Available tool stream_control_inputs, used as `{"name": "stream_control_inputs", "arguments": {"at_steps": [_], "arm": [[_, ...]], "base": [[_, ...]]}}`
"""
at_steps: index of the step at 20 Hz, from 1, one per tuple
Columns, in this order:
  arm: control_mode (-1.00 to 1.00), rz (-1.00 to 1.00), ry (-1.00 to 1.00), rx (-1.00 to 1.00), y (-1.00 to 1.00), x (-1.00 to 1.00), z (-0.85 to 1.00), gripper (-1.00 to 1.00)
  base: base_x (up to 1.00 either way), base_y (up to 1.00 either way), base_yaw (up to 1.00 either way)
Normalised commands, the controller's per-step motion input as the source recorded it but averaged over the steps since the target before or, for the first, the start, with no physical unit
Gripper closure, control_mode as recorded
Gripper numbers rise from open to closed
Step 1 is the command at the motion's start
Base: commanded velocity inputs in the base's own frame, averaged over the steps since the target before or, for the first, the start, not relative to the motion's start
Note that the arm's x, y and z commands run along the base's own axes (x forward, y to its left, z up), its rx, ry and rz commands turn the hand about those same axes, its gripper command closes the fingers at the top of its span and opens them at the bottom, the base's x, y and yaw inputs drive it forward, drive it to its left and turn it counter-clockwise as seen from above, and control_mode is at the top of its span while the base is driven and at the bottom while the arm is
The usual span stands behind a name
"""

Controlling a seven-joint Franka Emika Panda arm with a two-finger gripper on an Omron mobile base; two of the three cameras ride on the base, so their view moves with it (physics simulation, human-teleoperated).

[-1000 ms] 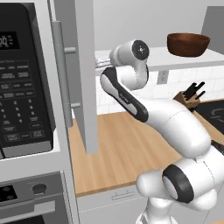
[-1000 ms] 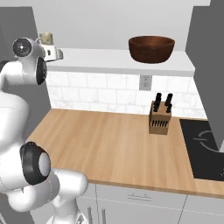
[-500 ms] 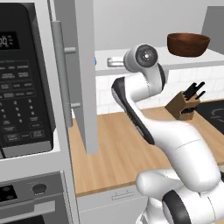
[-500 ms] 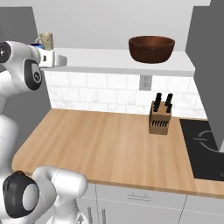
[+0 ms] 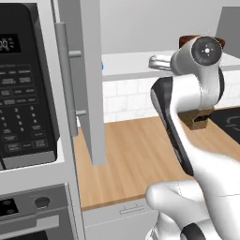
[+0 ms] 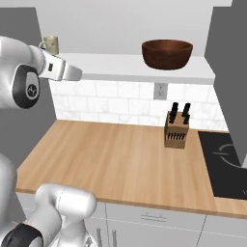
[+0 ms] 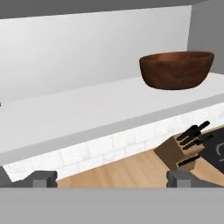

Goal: Gather all objects into one cabinet and sort the glasses and bowls to opposite sides.

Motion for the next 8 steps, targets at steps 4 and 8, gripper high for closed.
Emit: {"name": "stream_control_inputs", "arguments": {"at_steps": [4, 8], "arm": [[-1.0, 0.03, 0.0, 0.0, 0.06, -1.0, 0.0, -1.0], [-1.0, 0.09, 0.0, 0.0, 0.19, -1.0, -0.11, -1.0]], "base": [[0.0, 0.0, 0.0], [0.0, 0.0, 0.0]]}}
